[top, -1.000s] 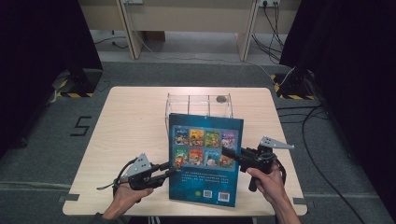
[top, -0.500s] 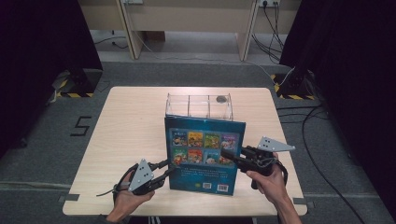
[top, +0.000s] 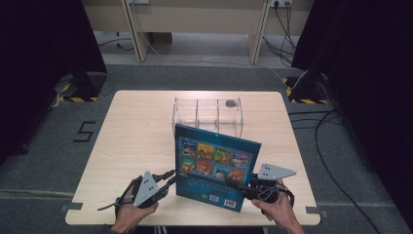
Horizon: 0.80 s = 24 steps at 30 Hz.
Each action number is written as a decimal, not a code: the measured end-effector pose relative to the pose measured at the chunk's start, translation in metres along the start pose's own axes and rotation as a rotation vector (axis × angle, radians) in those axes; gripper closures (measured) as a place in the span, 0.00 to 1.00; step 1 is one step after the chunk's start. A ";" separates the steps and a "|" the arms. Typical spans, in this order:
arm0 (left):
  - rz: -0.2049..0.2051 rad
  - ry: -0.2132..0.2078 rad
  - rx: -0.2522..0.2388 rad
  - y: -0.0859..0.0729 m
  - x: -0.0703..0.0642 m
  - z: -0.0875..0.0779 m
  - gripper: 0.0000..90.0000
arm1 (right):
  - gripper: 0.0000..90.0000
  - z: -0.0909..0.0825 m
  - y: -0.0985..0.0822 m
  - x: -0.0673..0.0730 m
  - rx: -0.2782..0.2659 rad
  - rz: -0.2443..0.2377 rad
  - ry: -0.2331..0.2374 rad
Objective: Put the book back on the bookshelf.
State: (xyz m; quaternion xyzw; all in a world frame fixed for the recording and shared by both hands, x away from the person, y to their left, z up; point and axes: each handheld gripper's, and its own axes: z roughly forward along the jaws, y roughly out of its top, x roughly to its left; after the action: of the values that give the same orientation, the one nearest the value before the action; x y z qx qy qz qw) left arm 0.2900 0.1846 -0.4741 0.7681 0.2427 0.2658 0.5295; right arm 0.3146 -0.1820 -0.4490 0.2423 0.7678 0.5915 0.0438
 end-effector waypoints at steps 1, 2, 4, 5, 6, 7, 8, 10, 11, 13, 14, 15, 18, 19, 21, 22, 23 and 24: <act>0.013 -0.027 0.013 -0.001 -0.005 0.002 0.88 | 0.85 0.000 -0.002 0.001 -0.001 -0.002 -0.009; 0.024 -0.063 0.040 0.000 -0.013 0.006 0.87 | 0.83 0.002 -0.006 0.000 0.023 -0.011 -0.033; 0.011 -0.074 0.041 0.000 -0.017 0.009 0.86 | 0.77 0.006 -0.010 0.002 0.046 -0.050 -0.055; 0.011 -0.074 0.041 0.000 -0.017 0.009 0.86 | 0.77 0.006 -0.010 0.002 0.046 -0.050 -0.055; 0.006 -0.079 0.047 -0.001 -0.016 0.009 0.86 | 0.77 0.007 -0.009 0.002 0.051 -0.052 -0.065; -0.007 -0.078 0.057 -0.002 -0.014 0.008 0.85 | 0.77 0.007 -0.007 0.001 0.050 -0.057 -0.079; -0.014 -0.070 0.061 -0.004 -0.012 0.008 0.83 | 0.78 0.006 -0.005 0.000 0.047 -0.092 -0.098; -0.044 -0.060 0.076 -0.006 -0.008 0.008 0.81 | 0.82 0.003 -0.002 0.002 0.043 -0.120 -0.119; -0.087 -0.058 0.085 -0.008 -0.004 0.009 0.77 | 0.83 0.001 -0.001 0.002 0.030 -0.128 -0.119; -0.159 -0.058 0.096 -0.012 0.002 0.012 0.65 | 0.84 -0.002 0.003 0.006 0.020 -0.164 -0.117; -0.175 -0.057 0.102 -0.014 0.004 0.013 0.65 | 0.84 -0.002 0.003 0.006 0.020 -0.164 -0.117; -0.211 -0.054 0.112 -0.016 0.007 0.014 0.61 | 0.84 -0.002 0.003 0.007 0.023 -0.181 -0.116; -0.293 -0.057 0.116 -0.021 0.013 0.018 0.50 | 0.84 -0.002 0.005 0.011 0.031 -0.223 -0.112; -0.304 -0.054 0.114 -0.021 0.014 0.020 0.46 | 0.85 -0.002 0.006 0.012 0.029 -0.237 -0.111; -0.306 -0.048 0.114 -0.021 0.016 0.024 0.39 | 0.85 -0.002 0.007 0.013 0.029 -0.263 -0.106; -0.310 -0.050 0.104 -0.021 0.016 0.027 0.37 | 0.86 -0.002 0.007 0.014 0.024 -0.276 -0.102; -0.307 -0.056 0.098 -0.020 0.016 0.029 0.35 | 0.87 -0.002 0.008 0.015 0.025 -0.295 -0.092; -0.300 -0.058 0.098 -0.020 0.016 0.030 0.31 | 0.87 -0.003 0.008 0.016 0.025 -0.307 -0.080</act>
State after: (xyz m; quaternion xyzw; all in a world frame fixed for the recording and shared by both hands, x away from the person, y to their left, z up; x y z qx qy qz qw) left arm 0.3203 0.1809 -0.4991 0.7554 0.3519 0.1495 0.5321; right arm 0.3023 -0.1761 -0.4370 0.1460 0.8006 0.5582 0.1614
